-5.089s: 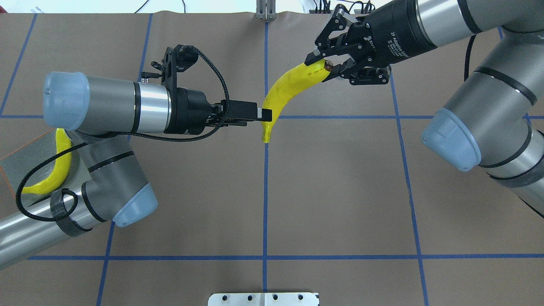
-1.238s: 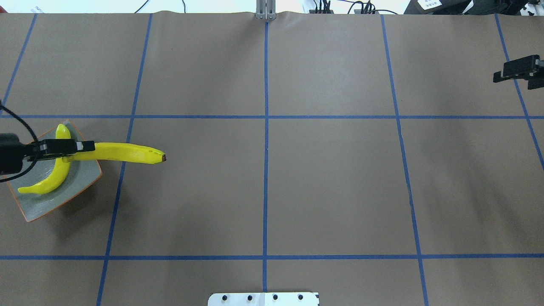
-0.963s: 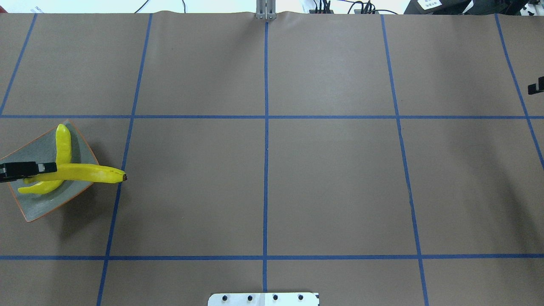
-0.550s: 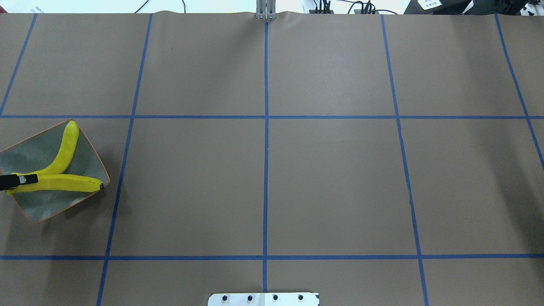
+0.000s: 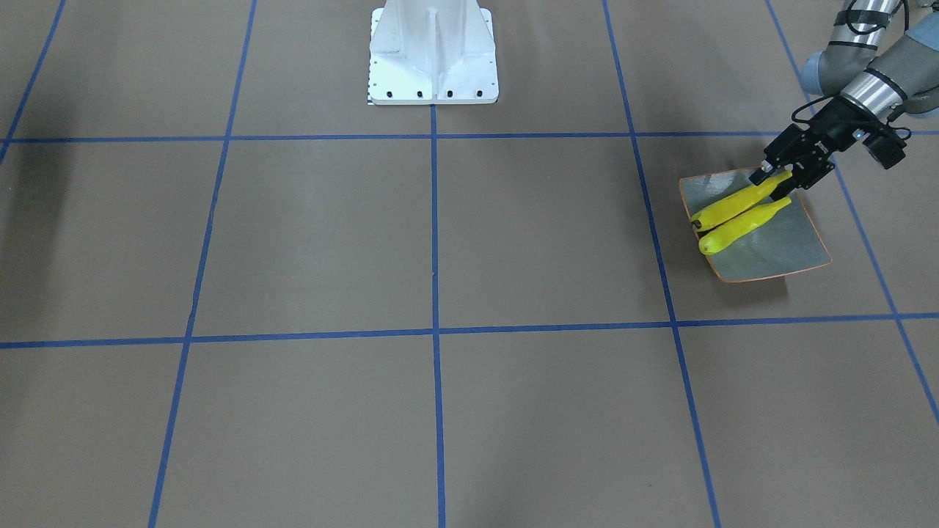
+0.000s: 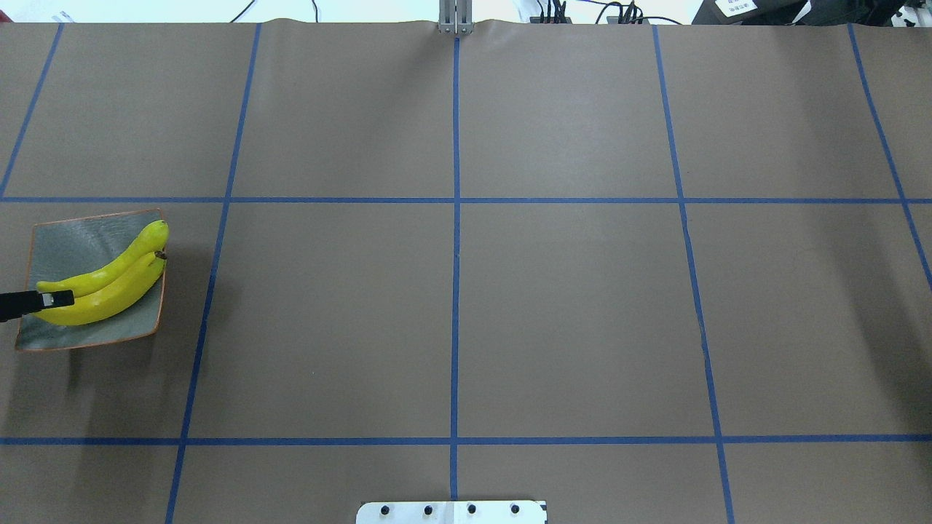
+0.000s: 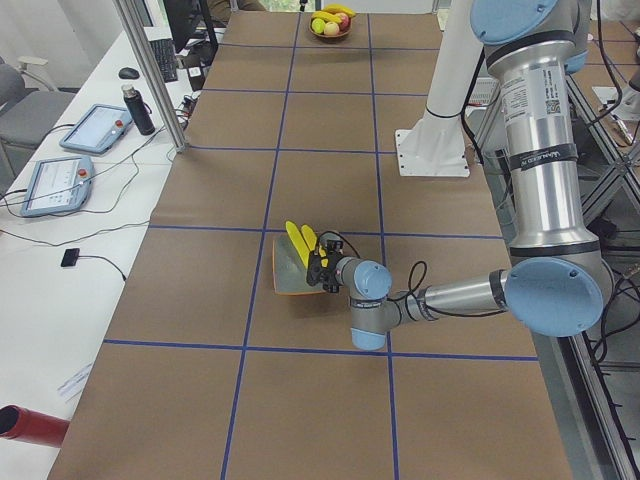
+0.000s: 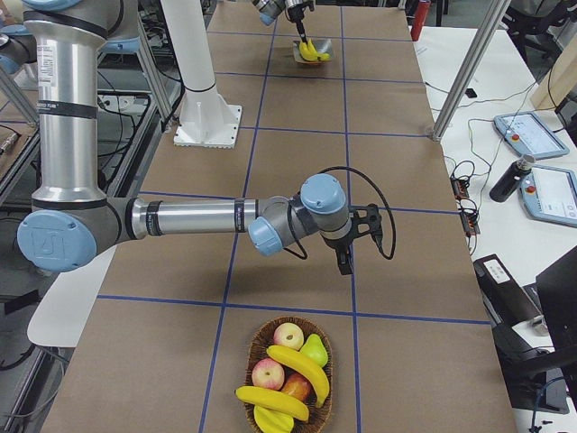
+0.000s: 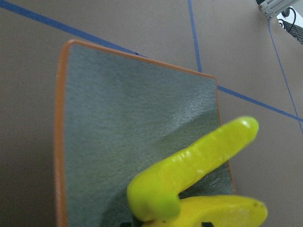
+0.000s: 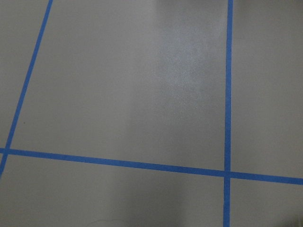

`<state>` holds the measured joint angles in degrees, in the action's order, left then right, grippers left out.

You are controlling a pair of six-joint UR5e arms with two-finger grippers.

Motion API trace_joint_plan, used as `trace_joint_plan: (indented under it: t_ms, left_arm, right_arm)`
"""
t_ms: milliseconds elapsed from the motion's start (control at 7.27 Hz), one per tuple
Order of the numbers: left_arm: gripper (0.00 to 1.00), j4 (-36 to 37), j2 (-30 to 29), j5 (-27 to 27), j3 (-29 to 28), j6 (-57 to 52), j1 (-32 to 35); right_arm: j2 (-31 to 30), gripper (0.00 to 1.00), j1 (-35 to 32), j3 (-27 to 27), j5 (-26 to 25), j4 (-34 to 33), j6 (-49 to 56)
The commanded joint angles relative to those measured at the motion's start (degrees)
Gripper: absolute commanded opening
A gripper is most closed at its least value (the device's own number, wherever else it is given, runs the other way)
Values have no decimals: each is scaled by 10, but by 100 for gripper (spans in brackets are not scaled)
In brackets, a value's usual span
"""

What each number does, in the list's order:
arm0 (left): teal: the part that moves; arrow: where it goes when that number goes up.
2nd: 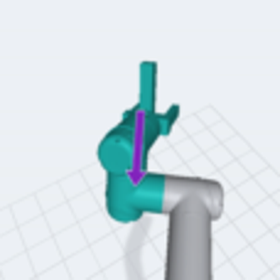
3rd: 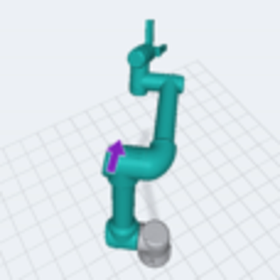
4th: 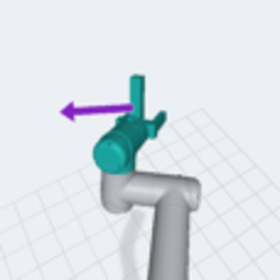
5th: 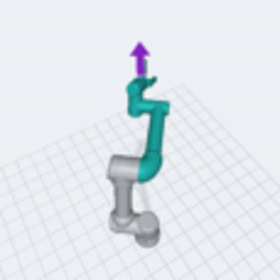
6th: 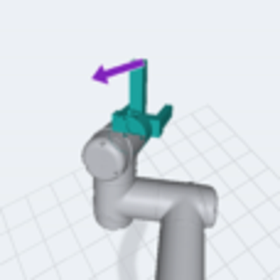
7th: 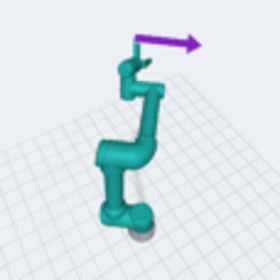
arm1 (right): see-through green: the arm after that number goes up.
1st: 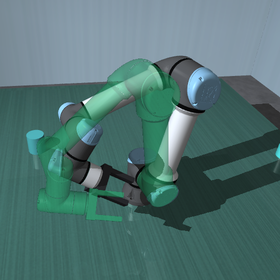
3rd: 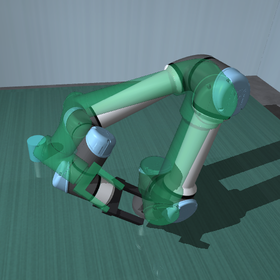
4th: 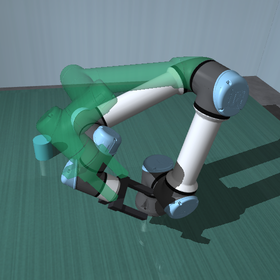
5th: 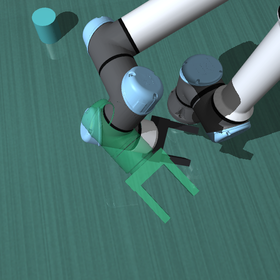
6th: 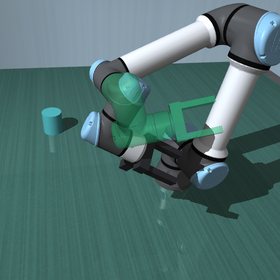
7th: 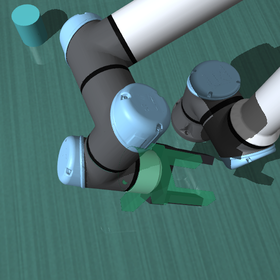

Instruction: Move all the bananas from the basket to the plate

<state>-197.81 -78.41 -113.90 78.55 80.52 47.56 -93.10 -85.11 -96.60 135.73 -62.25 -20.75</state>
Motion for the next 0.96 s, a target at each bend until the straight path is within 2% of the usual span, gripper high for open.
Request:
trace_joint_plan:
  t_ms: [0, 138, 550, 688, 825]
  left_arm:
    - [100, 0, -8, -5, 3, 3, 5]
    - [100, 1, -8, -32, 5, 4, 30]
    - [100, 70, -72, -269, 3, -28, 246]
    - [100, 119, -75, -322, 4, -109, 287]
    - [100, 160, -79, -329, 3, -208, 302]
  right_arm:
    - [4, 100, -1, 0, 0, -2, 0]
    - [5, 100, -1, 0, 0, -2, 0]
    - [-1, 100, -5, 1, 1, -3, 1]
    - [-9, 100, -11, 2, 1, -2, 3]
    - [-30, 100, -22, 3, 1, -2, 32]
